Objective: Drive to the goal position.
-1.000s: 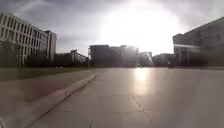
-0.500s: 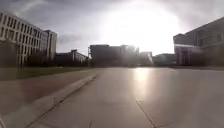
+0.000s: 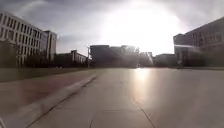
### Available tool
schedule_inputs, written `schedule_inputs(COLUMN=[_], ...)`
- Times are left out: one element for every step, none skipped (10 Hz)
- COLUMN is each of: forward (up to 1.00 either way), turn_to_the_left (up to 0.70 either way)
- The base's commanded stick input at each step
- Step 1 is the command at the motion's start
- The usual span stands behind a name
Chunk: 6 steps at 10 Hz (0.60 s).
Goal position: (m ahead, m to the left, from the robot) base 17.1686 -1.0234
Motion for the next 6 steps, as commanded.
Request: schedule_inputs(forward=[0.70, 0.70, 0.70, 0.70, 0.70, 0.70], turn_to_the_left=[0.00, 0.00, 0.00, 0.00, 0.00, 0.00])
